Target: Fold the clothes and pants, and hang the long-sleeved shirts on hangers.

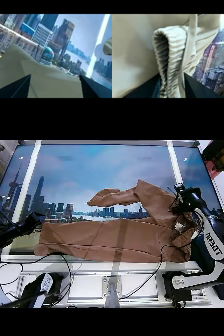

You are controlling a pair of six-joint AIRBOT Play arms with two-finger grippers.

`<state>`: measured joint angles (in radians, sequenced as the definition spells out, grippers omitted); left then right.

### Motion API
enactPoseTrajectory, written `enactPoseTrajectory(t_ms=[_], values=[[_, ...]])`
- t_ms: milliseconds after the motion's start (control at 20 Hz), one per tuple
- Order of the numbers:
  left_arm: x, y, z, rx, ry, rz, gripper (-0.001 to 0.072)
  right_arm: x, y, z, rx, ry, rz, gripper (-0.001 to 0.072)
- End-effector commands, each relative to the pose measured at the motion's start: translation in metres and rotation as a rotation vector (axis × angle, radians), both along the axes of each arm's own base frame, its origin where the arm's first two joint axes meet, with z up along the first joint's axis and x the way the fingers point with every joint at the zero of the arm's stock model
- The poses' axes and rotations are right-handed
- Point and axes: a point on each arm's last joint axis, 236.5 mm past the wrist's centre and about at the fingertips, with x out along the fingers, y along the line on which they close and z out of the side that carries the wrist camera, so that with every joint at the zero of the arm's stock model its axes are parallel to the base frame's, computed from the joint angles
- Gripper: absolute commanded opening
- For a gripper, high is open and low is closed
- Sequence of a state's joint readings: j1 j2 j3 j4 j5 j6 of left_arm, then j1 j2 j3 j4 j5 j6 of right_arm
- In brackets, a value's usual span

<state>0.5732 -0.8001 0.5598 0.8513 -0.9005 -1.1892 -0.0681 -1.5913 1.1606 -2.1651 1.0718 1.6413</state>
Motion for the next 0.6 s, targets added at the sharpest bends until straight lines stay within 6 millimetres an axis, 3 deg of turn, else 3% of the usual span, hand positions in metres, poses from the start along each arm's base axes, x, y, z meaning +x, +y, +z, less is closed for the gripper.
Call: enactPoseTrajectory(t_ms=[0, 50, 150, 250, 350, 400, 550], values=[[0.0, 0.0, 0.0, 0.0, 0.001, 0.0, 0.0698, -0.007, -0.003, -0.013, -0.009, 0.041, -0.029, 0.0393], [0.0, 0.0, 0.0, 0.0, 0.001, 0.0, 0.0698, -0.009, -0.003, -0.018, -0.01, 0.057, -0.031, 0.045], [0.0, 0.0, 0.0, 0.0, 0.001, 0.0, 0.0697, -0.011, -0.006, -0.023, -0.02, 0.058, -0.057, 0.0441], [0.0, 0.0, 0.0, 0.0, 0.0, 0.0, 0.0698, -0.01, -0.011, -0.019, -0.047, 0.033, -0.09, 0.0252], [0.0, 0.0, 0.0, 0.0, 0.001, 0.0, 0.0698, -0.01, -0.017, -0.016, -0.077, 0.036, -0.082, 0.014], [0.0, 0.0, 0.0, 0.0, 0.001, 0.0, 0.0698, -0.009, -0.019, -0.015, -0.084, 0.036, -0.079, 0.0039], [0.0, 0.0, 0.0, -0.001, 0.0, -0.001, 0.0698, -0.012, -0.018, -0.014, -0.086, 0.051, -0.076, 0.0042]])
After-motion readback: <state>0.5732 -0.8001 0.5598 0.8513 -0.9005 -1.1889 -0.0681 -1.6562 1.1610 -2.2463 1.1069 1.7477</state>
